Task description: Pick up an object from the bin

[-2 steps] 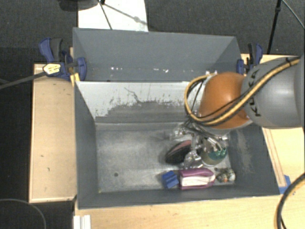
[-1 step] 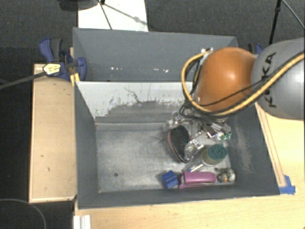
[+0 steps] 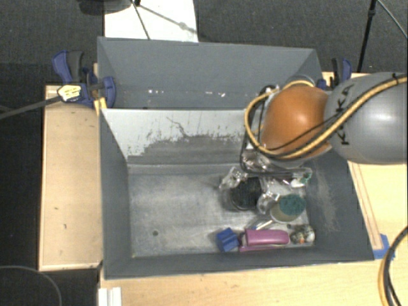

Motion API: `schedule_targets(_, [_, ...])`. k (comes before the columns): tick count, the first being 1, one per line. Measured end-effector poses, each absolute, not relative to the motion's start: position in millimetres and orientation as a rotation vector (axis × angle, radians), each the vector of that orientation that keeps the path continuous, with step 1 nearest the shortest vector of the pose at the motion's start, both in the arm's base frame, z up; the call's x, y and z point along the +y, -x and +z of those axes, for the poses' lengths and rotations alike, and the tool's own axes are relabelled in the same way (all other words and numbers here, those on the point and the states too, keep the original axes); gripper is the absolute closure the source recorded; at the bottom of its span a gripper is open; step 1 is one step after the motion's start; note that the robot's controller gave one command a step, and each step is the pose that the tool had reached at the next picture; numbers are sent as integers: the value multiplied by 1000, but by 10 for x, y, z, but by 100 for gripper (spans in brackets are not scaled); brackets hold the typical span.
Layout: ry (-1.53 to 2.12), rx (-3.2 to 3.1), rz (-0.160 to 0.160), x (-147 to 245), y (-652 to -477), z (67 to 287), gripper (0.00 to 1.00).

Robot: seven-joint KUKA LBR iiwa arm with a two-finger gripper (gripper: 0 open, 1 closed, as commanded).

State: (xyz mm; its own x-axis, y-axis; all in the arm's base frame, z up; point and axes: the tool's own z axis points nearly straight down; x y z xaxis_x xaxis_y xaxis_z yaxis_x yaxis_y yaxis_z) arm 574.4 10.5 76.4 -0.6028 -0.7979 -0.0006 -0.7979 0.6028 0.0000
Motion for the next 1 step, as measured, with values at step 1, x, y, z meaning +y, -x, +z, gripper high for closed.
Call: schedule_targets(1, [1393,2812,1,117,-5754,793,100])
